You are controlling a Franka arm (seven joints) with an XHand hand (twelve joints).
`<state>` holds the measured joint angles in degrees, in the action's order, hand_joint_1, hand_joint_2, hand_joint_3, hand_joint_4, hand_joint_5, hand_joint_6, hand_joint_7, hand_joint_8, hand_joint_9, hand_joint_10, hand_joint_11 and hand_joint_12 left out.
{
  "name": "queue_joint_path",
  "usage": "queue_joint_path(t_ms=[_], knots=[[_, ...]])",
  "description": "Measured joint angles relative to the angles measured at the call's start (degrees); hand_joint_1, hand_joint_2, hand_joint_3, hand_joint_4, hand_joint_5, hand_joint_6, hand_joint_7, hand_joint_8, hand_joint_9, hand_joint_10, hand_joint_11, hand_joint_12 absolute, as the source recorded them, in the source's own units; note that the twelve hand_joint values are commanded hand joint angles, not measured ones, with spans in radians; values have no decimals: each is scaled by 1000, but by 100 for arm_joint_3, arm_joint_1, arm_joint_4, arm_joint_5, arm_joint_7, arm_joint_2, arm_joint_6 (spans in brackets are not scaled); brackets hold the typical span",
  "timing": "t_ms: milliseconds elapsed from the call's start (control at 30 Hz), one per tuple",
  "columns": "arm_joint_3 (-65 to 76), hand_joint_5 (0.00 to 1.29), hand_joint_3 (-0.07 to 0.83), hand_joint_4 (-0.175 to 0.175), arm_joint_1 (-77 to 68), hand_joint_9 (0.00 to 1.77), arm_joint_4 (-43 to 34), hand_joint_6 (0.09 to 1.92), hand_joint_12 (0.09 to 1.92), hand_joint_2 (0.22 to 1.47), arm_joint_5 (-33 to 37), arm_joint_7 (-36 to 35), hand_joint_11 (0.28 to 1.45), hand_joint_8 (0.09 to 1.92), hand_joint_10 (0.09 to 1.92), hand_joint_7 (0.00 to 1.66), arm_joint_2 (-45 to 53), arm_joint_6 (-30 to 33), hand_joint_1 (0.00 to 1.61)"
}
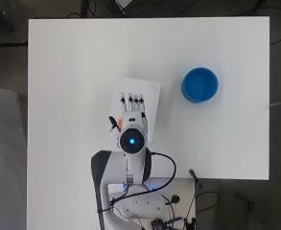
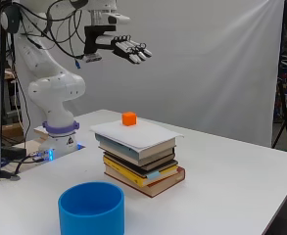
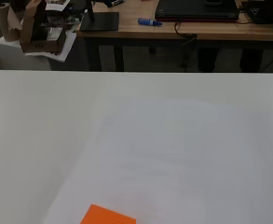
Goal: Teleoperate dual arm-hand system to pick and place objects
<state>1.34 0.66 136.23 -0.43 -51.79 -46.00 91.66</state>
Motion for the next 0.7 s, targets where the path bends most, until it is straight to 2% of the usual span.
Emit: queue_joint_path(t_ms=[167,333,533,700], knots=[[578,280,1,75,96,479,406,87,87,1082,-81,-13,469,87,87,352,-226,494,293],[544,281,-4,71,153,441,1299,87,87,1070,-145,-16,463,87,87,329,-646,1246,297],[666,298,-9,37,183,453,2385,87,87,1048,-72,-380,472,87,87,345,-979,1967,258],[747,226,-12,11,161,432,2735,87,87,1026,40,-733,470,87,87,326,-1009,2208,268]])
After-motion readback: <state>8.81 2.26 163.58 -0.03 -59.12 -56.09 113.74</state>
